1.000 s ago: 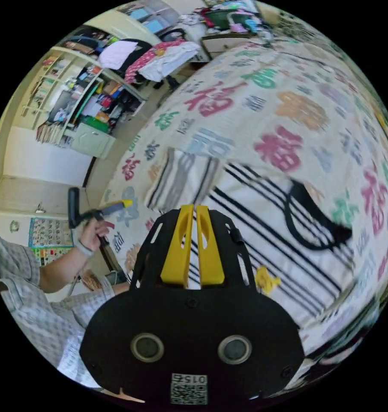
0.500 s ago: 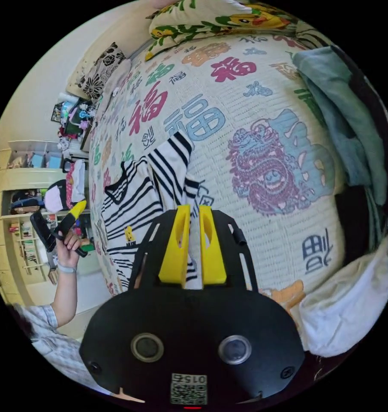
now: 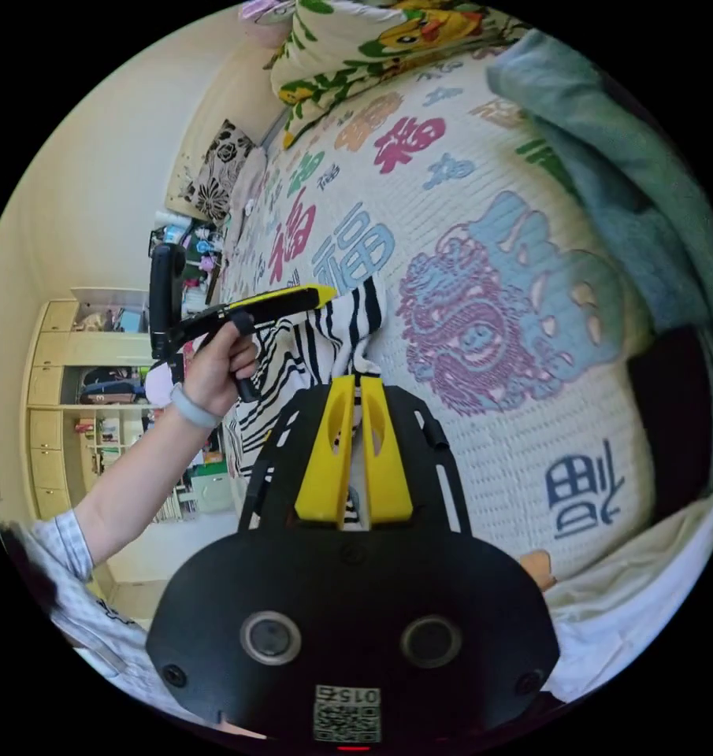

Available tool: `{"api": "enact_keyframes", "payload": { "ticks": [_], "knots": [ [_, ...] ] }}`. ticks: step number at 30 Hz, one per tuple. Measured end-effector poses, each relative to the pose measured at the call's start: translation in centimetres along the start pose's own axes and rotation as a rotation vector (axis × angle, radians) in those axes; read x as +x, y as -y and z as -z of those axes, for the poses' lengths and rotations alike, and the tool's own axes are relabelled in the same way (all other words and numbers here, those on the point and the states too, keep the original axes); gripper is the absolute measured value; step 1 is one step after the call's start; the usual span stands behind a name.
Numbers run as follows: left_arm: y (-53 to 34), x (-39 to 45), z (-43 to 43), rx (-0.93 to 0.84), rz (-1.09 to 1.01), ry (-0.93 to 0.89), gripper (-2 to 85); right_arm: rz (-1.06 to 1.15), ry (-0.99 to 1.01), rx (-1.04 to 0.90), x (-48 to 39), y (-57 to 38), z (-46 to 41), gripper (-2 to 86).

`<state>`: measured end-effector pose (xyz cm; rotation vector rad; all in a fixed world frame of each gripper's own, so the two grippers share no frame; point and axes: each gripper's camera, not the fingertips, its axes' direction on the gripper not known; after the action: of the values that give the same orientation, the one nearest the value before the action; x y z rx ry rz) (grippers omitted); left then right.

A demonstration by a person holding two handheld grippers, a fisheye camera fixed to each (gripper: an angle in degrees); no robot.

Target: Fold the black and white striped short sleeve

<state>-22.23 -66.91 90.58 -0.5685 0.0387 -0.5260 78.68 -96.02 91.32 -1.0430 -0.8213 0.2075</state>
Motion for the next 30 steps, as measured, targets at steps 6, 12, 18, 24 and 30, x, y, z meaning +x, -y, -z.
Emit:
{"api": "enact_keyframes", "payload": {
  "ticks": [6, 12, 18, 24, 30],
  "knots": [
    [0.9, 2.5, 1.6, 0.226, -0.021, -0.207, -0.8, -0.116, -0.028, 0.125, 7.3, -3.0, 2.9, 0.1],
    [-1.3, 2.3, 1.5, 0.221, 0.044, -0.245, 0.1, -0.184, 0.026, 0.157, 13.1, -2.0, 2.7, 5.5],
    [-14.4, -0.1, 6.1, 0.374, 0.183, -0.333, 0.8, 0.009, -0.006, -0.142, 15.0, 2.0, -1.7, 2.5],
    [-36.0, -3.1, 8.4, 0.250, 0.678, -0.038, 1.8, -0.045, -0.027, -0.080, 18.8, 3.2, -0.1, 1.9],
    [-55.8, -2.0, 7.2, -0.138, 1.043, 0.093, 9.3, 0.086, -0.121, -0.356, 18.2, -2.0, -2.2, 7.9]
  ]
}}
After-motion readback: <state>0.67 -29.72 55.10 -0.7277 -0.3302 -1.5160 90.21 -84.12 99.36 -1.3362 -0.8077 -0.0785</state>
